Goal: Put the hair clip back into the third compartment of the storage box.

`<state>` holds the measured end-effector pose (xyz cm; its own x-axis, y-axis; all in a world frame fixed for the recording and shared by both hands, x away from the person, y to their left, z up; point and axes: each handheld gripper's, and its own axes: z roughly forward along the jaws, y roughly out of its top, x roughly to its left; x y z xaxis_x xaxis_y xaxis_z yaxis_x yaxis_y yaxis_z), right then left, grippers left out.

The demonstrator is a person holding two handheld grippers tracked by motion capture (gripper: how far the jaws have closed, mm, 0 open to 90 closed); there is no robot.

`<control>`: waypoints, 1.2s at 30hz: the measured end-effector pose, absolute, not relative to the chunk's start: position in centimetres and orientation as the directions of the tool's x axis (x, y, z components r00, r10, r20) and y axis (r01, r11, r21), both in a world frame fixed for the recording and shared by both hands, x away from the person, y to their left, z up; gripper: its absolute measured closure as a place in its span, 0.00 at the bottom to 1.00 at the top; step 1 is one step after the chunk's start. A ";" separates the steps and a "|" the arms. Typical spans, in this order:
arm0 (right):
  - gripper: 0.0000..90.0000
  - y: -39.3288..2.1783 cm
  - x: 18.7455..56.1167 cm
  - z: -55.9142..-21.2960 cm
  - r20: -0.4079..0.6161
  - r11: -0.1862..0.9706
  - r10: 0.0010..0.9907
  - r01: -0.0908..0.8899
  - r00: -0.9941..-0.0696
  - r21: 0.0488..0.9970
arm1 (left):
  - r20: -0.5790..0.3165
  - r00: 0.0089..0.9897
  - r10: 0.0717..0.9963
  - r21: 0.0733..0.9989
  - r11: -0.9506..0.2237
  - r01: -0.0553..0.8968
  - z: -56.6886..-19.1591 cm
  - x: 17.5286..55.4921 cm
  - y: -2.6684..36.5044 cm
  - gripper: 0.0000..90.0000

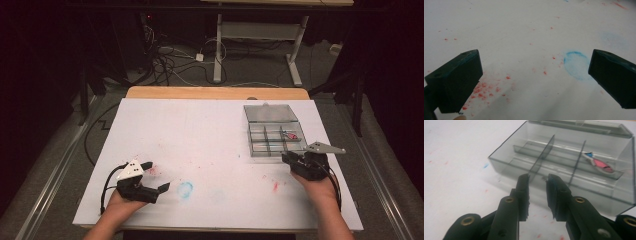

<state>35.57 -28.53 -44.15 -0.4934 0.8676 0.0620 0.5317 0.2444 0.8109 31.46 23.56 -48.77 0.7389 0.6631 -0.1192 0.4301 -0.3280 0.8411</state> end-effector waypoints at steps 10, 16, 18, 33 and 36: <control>0.72 -26.8 33.1 -46.4 0.097 0.243 0.842 0.534 -0.531 0.810 | -0.119 0.742 0.660 0.842 -0.329 0.428 -48.8 31.5 23.6 0.00; 0.54 -26.3 32.6 -47.0 0.116 0.242 0.830 0.539 -0.546 0.807 | -0.116 0.745 0.657 0.841 -0.334 0.426 -48.7 31.5 23.6 0.00; 0.45 -26.0 32.5 -47.3 0.108 0.257 0.822 0.534 -0.559 0.806 | -0.115 0.745 0.657 0.841 -0.335 0.424 -48.7 31.4 23.6 0.00; 0.01 -25.9 30.8 -46.7 0.064 0.215 0.844 0.446 -0.532 0.869 | -0.120 0.734 0.668 0.848 -0.316 0.426 -48.7 31.3 23.7 0.00; 0.01 -26.0 30.8 -46.7 0.054 0.218 0.844 0.433 -0.534 0.875 | -0.122 0.728 0.674 0.848 -0.311 0.430 -48.7 31.4 23.8 0.00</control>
